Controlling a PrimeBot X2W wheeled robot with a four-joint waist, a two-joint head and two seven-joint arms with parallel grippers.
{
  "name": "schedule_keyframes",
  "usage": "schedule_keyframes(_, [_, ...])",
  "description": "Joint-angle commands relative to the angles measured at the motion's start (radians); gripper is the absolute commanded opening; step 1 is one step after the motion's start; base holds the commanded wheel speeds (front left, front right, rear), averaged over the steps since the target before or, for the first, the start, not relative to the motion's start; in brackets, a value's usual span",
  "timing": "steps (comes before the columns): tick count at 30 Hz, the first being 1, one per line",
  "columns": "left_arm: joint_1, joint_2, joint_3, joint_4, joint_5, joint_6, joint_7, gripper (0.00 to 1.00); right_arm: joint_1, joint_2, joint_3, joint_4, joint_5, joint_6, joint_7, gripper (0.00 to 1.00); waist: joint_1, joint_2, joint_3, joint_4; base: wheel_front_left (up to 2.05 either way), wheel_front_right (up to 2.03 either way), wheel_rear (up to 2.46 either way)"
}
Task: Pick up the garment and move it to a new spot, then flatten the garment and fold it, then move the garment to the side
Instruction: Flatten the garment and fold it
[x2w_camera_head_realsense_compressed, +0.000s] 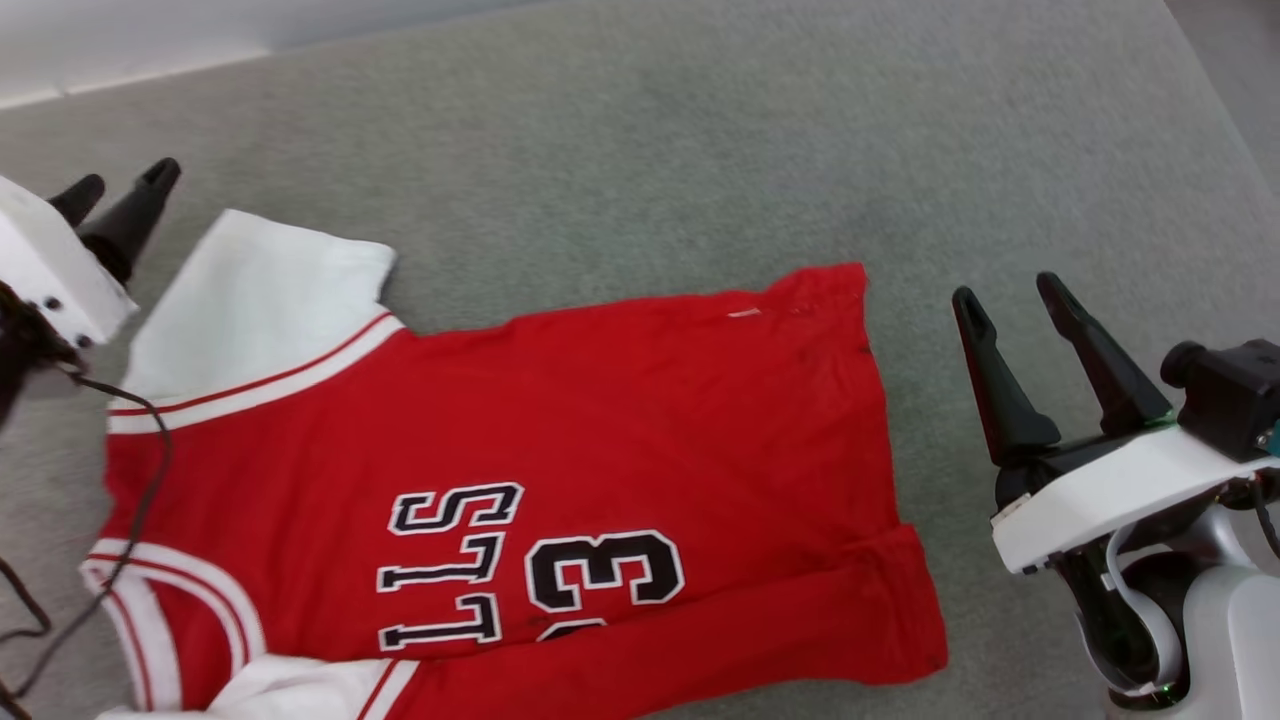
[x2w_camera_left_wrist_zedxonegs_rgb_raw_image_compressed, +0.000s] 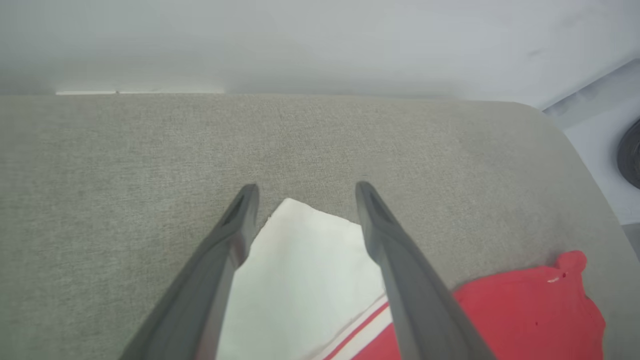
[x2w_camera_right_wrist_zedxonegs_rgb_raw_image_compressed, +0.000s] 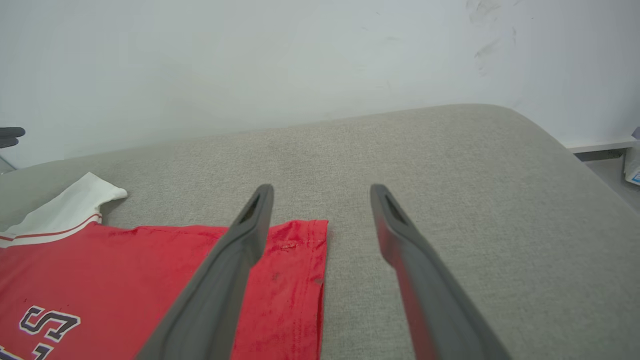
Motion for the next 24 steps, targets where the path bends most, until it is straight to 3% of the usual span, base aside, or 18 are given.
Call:
schedule_keyframes(1, [-0.030,0.013,-0.009,0.018,-0.011,-0.009,0.044,1.00,-0.023,0.006,0.002,0.001,0.006,0.000,-0.006,1.00,-0.0002,-0.0001,0.055,-0.053,0.00,0.00,0.00])
schedule_keyframes(6, [-0.108,0.076,-0.058,0.083,-0.029,-0.019,0.242,1.00,-0.040,0.012,0.014,0.011,0.019,0.000,-0.028,1.00,-0.0002,-0.0001,0.095,-0.084,0.00,0.00,0.00])
schedule_keyframes(12, [-0.144,0.123,-0.108,0.134,-0.022,0.006,0.396,1.00,-0.044,0.014,0.030,0.030,0.046,0.000,-0.050,1.00,-0.0002,-0.0001,0.128,-0.106,0.00,0.00,0.00])
schedule_keyframes(17, [-0.114,0.101,-0.160,0.180,-0.028,0.044,0.493,1.00,-0.047,0.014,0.034,0.051,0.084,0.000,-0.063,1.00,-0.0002,-0.0001,0.140,-0.115,0.00,0.00,0.00])
schedule_keyframes(18, [-0.106,0.094,-0.167,0.185,-0.036,0.052,0.511,0.92,-0.048,0.014,0.035,0.054,0.086,0.000,-0.066,1.00,-0.0002,-0.0001,0.141,-0.117,0.00,0.00,0.00])
schedule_keyframes(19, [-0.099,0.086,-0.171,0.187,-0.046,0.060,0.529,0.45,-0.048,0.014,0.033,0.056,0.086,0.000,-0.066,1.00,-0.0002,-0.0001,0.142,-0.117,0.00,0.00,0.00])
schedule_keyframes(21, [-0.095,0.077,-0.171,0.185,-0.049,0.068,0.529,0.00,-0.053,0.014,0.030,0.061,0.098,0.000,-0.062,1.00,-0.0002,-0.0001,0.141,-0.119,0.00,0.00,0.00])
schedule_keyframes(24, [-0.098,0.068,-0.160,0.187,-0.042,0.076,0.494,0.00,-0.055,0.014,0.031,0.077,0.114,0.000,-0.039,1.00,-0.0002,-0.0001,0.133,-0.118,0.00,0.00,0.00])
